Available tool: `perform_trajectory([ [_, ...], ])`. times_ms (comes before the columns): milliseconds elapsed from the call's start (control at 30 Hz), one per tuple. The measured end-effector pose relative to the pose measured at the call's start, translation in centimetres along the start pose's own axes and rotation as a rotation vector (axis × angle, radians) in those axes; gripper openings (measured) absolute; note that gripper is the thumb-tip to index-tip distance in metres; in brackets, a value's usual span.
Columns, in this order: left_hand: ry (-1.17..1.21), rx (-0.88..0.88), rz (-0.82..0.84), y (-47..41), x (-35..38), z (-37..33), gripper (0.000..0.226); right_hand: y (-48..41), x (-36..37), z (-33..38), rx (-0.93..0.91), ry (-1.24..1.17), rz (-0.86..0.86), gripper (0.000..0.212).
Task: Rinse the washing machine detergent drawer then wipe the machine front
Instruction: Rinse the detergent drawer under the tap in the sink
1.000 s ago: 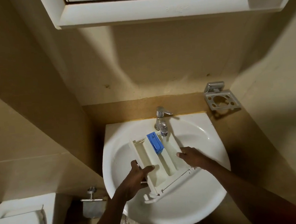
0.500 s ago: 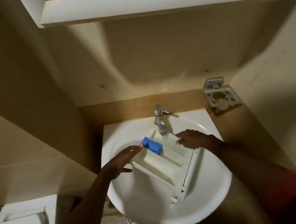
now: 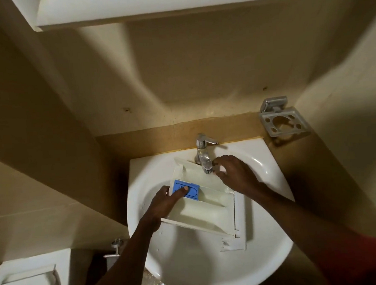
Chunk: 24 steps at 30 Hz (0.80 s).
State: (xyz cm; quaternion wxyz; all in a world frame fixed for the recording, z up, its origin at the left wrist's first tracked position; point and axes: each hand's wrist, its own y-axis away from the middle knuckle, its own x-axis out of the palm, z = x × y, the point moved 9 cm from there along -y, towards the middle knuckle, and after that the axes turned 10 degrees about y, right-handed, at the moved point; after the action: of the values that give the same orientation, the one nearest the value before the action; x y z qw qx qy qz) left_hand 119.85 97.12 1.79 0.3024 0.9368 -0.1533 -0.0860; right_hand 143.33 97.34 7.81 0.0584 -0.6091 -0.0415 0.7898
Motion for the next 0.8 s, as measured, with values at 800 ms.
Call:
perform_trajectory([
  [800,-0.075,0.036,-0.045,-2.2,-1.6,-0.9,0.076,5.5,3.2,3.2,0.153,-0.571,0.375,0.038],
])
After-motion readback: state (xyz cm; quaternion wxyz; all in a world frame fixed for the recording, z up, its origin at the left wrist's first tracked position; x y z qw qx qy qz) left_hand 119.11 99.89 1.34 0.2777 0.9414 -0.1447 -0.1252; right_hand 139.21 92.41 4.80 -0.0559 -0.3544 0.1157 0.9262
